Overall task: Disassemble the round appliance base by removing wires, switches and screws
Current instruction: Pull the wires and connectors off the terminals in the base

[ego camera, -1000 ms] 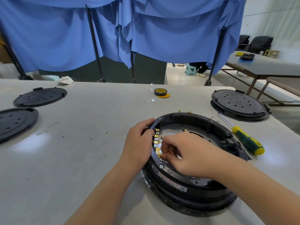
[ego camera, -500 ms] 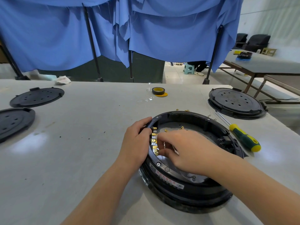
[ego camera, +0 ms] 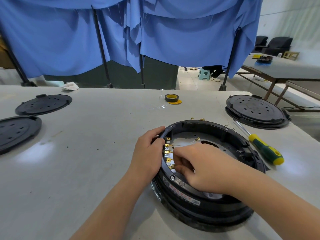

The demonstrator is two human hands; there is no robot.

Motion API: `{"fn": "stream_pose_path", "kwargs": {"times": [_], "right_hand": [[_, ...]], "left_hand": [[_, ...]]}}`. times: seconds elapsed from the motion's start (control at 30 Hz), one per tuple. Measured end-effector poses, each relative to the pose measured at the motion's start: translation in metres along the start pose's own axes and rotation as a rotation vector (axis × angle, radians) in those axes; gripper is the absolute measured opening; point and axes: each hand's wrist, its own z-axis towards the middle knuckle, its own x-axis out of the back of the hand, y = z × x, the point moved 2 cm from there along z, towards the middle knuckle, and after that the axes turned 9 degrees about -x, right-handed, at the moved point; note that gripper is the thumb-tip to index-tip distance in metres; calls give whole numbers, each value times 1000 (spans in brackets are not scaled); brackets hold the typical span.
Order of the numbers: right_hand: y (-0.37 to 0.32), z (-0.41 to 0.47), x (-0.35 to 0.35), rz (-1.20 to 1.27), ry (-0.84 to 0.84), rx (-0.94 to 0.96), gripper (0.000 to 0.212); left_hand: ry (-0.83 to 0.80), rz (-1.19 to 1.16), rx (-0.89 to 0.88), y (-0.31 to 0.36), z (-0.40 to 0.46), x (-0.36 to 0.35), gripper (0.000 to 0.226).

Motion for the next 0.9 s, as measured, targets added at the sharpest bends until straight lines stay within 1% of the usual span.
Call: {"fn": "stream_pose_path", "kwargs": {"times": [0.1, 0.23, 0.4, 0.57, 0.77, 0.83, 0.9], "right_hand": [[8, -2, 4, 47, 21, -52, 11], [6, 1, 3, 86, 91, -44, 17], [10, 1, 12, 125, 184, -76, 12], [12, 7, 37, 370, 292, -113, 10], [14, 22, 81, 606, 392, -87, 10], [22, 30, 94, 618, 468, -88, 11], [34, 43, 103, 490, 559, -114, 12]], "left_hand": [[1, -5, -11, -1, 1, 0, 42], [-5, -16, -24, -2, 1, 0, 42], [-9, -23, -30, -2, 1, 1, 41], [-7, -27, -25, -3, 0, 3, 41], [-9, -35, -5, -4, -1, 2, 40], [-13, -32, -3, -3, -2, 2, 39], [-18, -32, -1, -3, -2, 2, 39]]}}
